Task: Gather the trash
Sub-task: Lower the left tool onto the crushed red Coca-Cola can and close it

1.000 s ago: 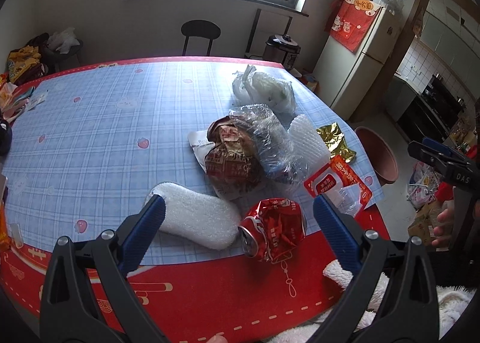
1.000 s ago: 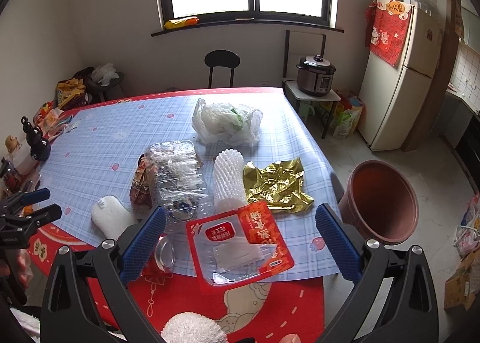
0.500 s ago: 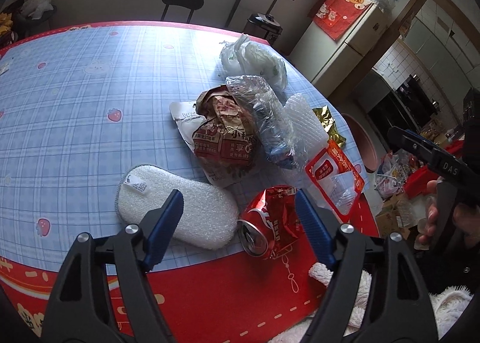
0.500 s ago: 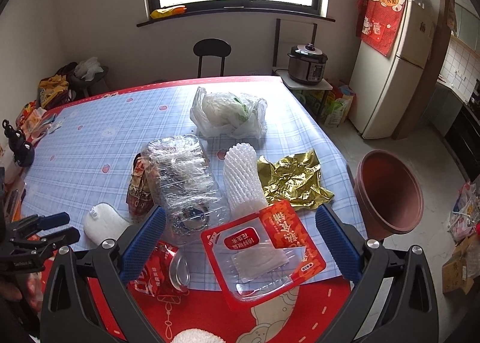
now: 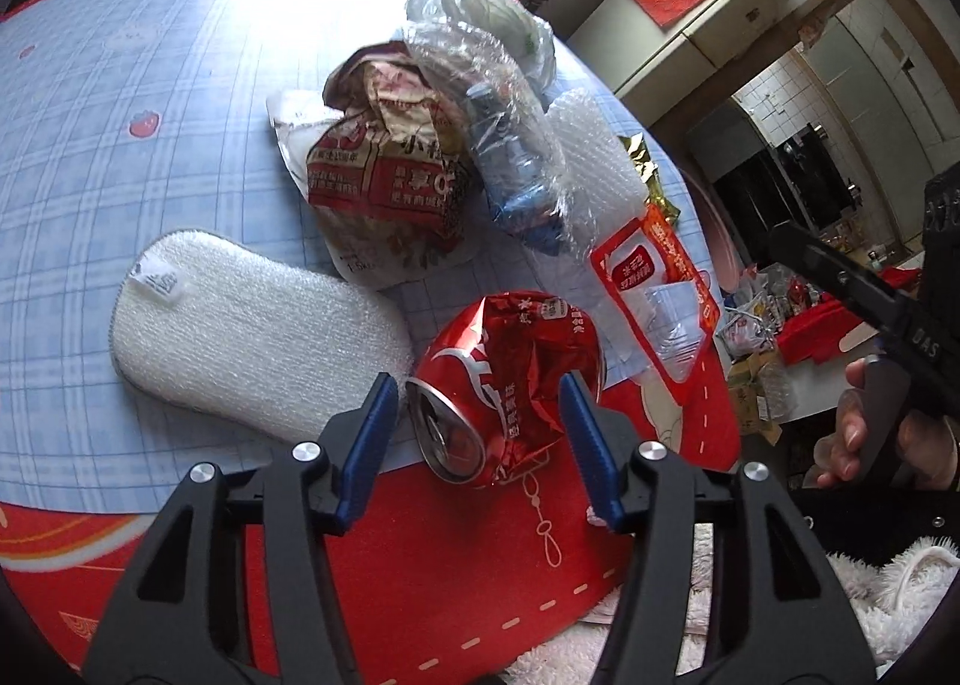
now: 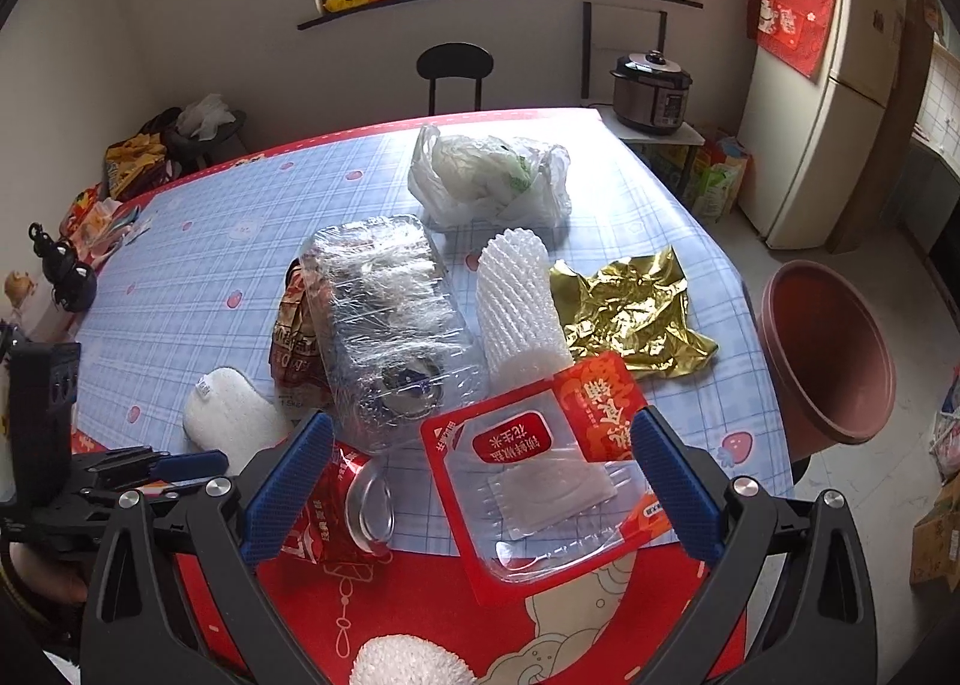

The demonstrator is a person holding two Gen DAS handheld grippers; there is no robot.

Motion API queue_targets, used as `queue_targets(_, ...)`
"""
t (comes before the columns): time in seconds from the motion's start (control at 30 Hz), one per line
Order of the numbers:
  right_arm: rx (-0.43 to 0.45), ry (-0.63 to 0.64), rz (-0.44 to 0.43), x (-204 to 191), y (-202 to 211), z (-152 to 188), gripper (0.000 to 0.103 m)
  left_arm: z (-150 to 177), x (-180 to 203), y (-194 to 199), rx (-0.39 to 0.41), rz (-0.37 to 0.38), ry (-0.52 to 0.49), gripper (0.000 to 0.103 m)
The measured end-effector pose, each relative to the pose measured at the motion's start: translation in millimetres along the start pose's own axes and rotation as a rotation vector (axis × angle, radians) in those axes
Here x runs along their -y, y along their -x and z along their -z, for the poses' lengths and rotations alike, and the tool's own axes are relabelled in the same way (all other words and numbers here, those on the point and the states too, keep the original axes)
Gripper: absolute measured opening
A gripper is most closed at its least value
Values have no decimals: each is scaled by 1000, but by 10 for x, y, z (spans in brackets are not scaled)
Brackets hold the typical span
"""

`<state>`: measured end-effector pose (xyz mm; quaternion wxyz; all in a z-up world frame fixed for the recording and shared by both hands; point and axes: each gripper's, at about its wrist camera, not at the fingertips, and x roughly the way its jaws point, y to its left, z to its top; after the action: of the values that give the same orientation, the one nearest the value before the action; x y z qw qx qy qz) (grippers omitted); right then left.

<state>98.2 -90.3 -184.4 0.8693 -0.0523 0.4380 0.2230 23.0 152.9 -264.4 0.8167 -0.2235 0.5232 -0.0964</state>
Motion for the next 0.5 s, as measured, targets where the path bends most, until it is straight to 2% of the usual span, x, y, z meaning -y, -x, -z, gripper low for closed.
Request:
queue_targets(0.13, 8, -2, -37, 150, -59, -35, 98, 21, 19, -176, -28, -46, 56, 47)
queue_targets(0.2, -15, -10, -50, 228, -94, -14, 98, 37, 50, -193, -31, -81, 77, 46)
queue_targets(0.5, -40, -19, -98, 387, -188, 41, 98, 119, 164, -343, -51, -133, 97, 44)
